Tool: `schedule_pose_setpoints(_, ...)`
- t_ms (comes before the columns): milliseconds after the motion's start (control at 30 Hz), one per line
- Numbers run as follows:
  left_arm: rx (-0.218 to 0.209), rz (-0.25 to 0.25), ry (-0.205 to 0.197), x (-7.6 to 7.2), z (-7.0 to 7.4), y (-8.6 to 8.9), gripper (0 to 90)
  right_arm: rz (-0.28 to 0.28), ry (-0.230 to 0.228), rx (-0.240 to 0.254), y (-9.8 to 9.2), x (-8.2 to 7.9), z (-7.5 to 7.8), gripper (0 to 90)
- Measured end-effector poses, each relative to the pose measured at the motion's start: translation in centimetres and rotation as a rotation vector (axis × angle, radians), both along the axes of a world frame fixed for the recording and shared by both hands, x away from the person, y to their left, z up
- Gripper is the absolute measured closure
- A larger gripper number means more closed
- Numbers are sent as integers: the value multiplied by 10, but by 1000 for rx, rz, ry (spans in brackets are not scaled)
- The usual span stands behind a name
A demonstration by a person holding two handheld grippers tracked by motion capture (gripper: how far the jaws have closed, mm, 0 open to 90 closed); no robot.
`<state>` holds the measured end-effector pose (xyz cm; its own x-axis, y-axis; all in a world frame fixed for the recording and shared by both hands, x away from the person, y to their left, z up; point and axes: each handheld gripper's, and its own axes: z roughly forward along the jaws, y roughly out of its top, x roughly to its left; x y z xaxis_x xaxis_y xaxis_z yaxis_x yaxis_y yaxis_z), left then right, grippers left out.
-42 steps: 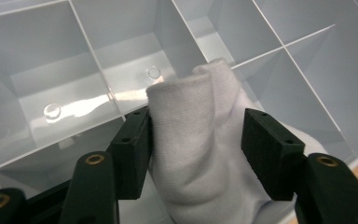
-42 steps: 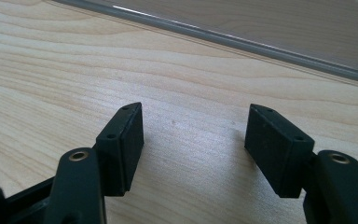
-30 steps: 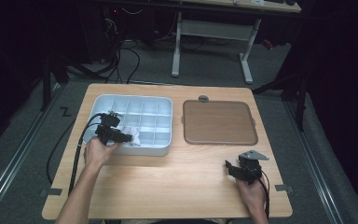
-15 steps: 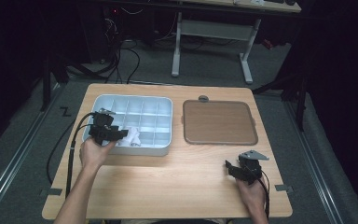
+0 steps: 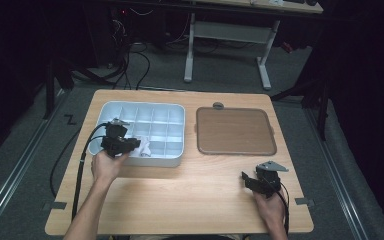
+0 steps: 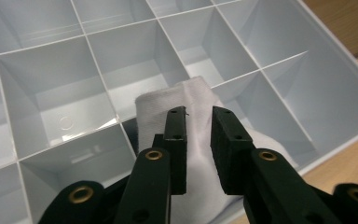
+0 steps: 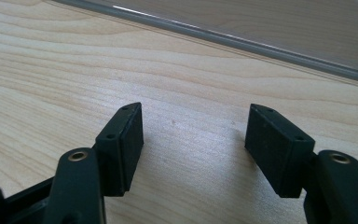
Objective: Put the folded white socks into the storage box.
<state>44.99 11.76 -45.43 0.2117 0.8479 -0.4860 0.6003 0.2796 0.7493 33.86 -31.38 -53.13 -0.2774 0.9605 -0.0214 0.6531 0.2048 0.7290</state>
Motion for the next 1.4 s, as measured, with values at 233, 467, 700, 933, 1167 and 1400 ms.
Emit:
schedule_pose_setpoints(233,-4,22,-18,2,2,0,790,0,0,0,0,0,0,376)
schedule_pose_setpoints(467,-8,48,-13,6,7,3,772,-4,1,2,0,0,0,376)
schedule_pose_setpoints(700,14,63,10,12,1,2,791,-5,0,1,0,0,0,379)
schedule_pose_setpoints(933,44,61,44,17,-7,-2,817,-6,0,2,0,0,0,380)
schedule_pose_setpoints(1167,53,47,78,19,-11,-5,838,-6,0,2,0,0,0,381)
schedule_pose_setpoints(1400,73,36,112,21,-19,-10,862,-6,1,2,0,0,0,381)
